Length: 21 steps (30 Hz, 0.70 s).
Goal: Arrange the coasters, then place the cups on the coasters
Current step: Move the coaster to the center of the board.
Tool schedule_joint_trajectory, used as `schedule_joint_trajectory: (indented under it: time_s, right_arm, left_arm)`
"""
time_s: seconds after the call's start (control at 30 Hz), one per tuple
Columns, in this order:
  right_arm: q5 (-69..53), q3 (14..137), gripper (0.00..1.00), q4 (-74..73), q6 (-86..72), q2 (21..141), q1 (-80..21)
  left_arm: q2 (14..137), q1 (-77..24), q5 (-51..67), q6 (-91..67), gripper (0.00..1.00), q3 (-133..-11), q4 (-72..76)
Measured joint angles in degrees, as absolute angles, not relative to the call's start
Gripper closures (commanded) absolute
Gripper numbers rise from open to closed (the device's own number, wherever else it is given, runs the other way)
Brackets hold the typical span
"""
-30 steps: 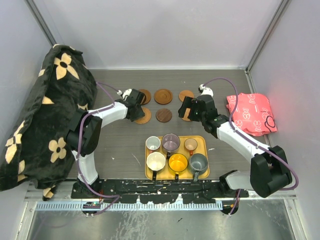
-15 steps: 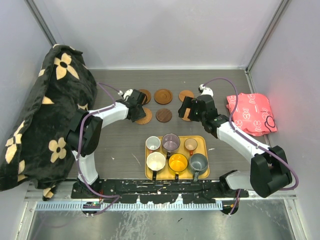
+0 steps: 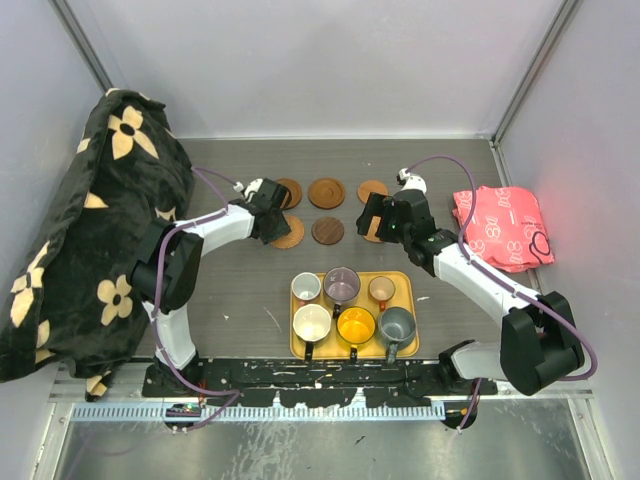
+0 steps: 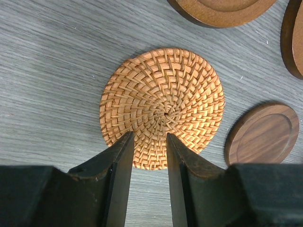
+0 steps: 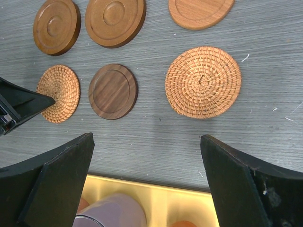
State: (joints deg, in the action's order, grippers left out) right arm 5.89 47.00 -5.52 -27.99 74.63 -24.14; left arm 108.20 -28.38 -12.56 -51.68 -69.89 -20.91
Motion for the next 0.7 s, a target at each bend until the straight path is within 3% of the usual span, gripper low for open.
schedule_joint_trajectory:
  time_s: [0.7]
  right_arm:
    - [5.37,47.00,0.01,-4.75,-28.01,74.63,-24.14]
  left_arm:
    - [107.96,-28.38,-13.58,-51.57,0.65,-69.89,-21.67]
